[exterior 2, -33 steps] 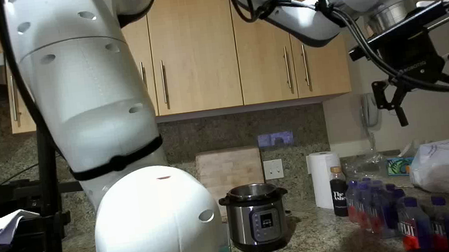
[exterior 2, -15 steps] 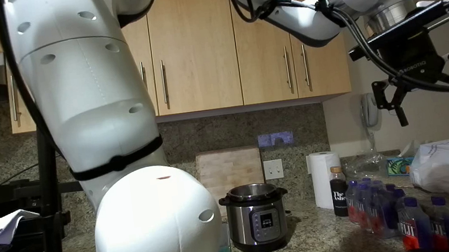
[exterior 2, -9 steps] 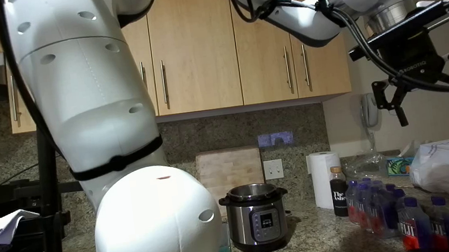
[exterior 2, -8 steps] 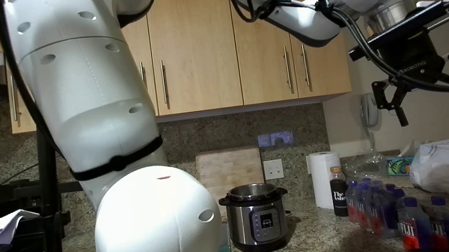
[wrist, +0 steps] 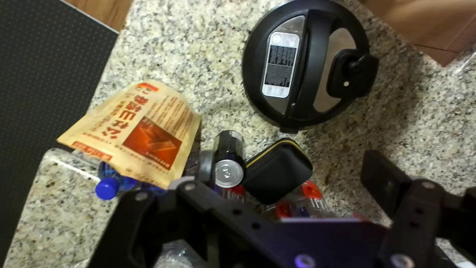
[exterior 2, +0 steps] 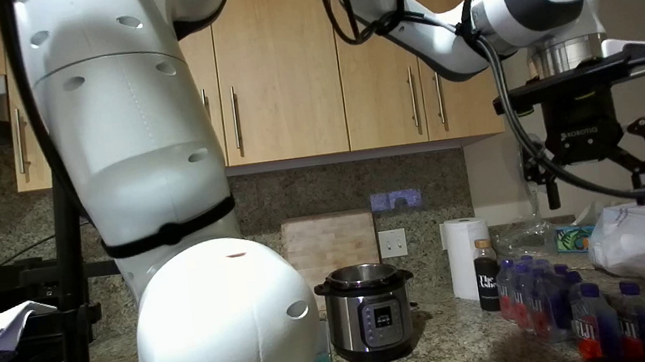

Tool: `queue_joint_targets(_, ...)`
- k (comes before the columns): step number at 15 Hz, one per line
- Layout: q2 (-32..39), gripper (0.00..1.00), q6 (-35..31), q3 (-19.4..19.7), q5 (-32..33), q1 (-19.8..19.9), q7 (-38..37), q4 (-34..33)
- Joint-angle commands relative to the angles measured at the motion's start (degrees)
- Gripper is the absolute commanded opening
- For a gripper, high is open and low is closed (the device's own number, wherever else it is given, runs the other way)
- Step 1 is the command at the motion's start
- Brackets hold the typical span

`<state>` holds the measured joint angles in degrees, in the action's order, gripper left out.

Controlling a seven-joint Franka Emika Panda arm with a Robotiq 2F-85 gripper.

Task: Pick up the lid from the countertop and put it on the pressure cooker.

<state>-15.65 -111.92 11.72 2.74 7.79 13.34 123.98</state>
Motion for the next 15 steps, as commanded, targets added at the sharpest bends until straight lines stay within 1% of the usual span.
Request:
queue_joint_targets(1, 0.32, 1.00, -1.13, 1.08, -5.73, -0.34, 1.99, 4.22)
queue_joint_targets(5, 2.92, 1.00, -1.95, 0.80, -7.02, 0.96, -3.42, 8.24)
queue_joint_targets(6, 3.78, 1.00, -2.13, 1.02, -7.83, 1.04, -3.78, 9.01)
queue_joint_targets(7, 4.96, 1.00, -3.27, 1.13, -8.78, 1.06, -4.88, 9.97)
queue_joint_targets(10, 8.39, 1.00, -5.26, 1.03, -12.39, 0.60, -4.90, 10.87)
queue_joint_targets(11, 6.72, 1.00, -3.56, 0.87, -10.17, 0.99, -3.70, 10.44)
queue_joint_targets(13, 8.60, 1.00, -4.31, 0.73, -11.22, 0.98, -3.72, 10.49)
queue_joint_targets(15, 9.02, 1.00, -4.48, 0.71, -11.36, 1.00, -3.72, 10.46)
